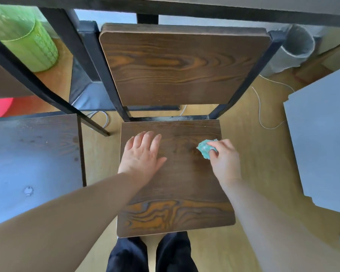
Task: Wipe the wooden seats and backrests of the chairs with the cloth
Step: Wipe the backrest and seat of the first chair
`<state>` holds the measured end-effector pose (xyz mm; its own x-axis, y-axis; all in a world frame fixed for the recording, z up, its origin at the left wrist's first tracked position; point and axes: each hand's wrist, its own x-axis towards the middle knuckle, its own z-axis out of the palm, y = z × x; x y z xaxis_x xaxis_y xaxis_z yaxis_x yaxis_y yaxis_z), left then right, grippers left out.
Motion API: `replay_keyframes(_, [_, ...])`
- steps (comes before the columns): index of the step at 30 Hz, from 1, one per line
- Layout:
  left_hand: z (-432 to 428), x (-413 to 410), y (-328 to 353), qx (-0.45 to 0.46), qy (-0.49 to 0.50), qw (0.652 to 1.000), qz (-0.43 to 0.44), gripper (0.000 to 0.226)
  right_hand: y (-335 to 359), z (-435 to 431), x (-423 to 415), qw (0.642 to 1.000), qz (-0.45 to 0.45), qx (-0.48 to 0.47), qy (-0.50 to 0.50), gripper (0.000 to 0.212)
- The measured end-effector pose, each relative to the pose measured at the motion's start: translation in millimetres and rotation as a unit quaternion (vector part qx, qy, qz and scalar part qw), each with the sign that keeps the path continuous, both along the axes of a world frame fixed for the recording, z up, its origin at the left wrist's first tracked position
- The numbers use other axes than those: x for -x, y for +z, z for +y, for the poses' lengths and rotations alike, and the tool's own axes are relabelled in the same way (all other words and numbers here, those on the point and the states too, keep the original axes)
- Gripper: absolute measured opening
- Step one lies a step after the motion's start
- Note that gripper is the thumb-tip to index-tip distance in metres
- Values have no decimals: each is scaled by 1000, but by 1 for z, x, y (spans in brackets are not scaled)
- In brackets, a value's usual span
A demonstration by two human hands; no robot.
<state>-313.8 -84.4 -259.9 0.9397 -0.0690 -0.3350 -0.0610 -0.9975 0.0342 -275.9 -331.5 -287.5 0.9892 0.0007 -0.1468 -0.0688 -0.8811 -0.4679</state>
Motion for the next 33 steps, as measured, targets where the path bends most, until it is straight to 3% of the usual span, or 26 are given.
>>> replay_keyframes(10, [-57, 7, -22, -7, -13, 999, 31, 72, -42, -28, 10, 997, 58, -27, 49, 52])
replay_keyframes(15, [-62, 5, -29, -16, -9, 999, 36, 71, -43, -45, 9, 995, 43, -71, 51, 35])
replay_keyframes(18, [-64, 2, -31, -20, -6, 999, 33, 71, -43, -54, 7, 996, 25, -47, 66, 24])
replay_keyframes(22, [-67, 0, -33, -23, -7, 999, 38, 72, -46, -58, 9, 986, 56, -10, 158, 37])
replay_keyframes(33, [-71, 2, -35, -26, -16, 998, 47, 72, -52, -48, 4, 977, 4, 90, 192, 45])
